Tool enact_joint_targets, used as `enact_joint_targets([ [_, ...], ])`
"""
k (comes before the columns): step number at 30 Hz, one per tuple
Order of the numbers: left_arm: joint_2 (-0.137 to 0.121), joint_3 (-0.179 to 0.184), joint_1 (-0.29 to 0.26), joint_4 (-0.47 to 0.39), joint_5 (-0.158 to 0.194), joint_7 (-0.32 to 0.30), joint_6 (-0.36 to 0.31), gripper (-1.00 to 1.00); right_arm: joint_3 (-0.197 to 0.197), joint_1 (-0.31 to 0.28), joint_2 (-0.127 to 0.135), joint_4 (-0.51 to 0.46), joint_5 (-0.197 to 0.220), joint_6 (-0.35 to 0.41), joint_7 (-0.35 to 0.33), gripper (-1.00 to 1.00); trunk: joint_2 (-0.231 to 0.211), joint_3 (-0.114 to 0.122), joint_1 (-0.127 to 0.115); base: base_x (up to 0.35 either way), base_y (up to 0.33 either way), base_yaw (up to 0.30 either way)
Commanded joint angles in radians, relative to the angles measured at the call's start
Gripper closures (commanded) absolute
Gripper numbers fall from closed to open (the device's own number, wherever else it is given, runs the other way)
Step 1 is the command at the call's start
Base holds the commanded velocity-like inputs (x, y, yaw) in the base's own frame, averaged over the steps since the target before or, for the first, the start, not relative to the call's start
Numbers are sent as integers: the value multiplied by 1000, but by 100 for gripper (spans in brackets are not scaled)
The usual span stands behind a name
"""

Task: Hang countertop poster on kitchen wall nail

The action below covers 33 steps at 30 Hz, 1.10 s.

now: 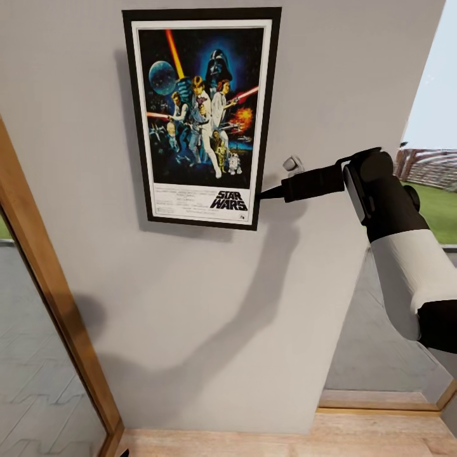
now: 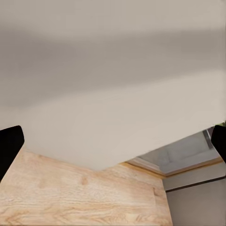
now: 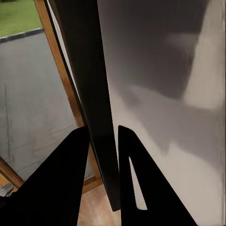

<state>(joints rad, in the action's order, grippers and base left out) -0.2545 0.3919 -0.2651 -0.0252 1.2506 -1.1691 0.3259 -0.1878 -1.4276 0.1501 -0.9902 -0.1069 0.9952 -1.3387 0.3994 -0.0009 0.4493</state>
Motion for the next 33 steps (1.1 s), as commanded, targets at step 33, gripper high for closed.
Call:
enact_joint_targets([
  [33,0,8,0,0,7,-1,5,-100,1,1,0,-1,-10,8,-10,100,1,0,1,67,0,0],
])
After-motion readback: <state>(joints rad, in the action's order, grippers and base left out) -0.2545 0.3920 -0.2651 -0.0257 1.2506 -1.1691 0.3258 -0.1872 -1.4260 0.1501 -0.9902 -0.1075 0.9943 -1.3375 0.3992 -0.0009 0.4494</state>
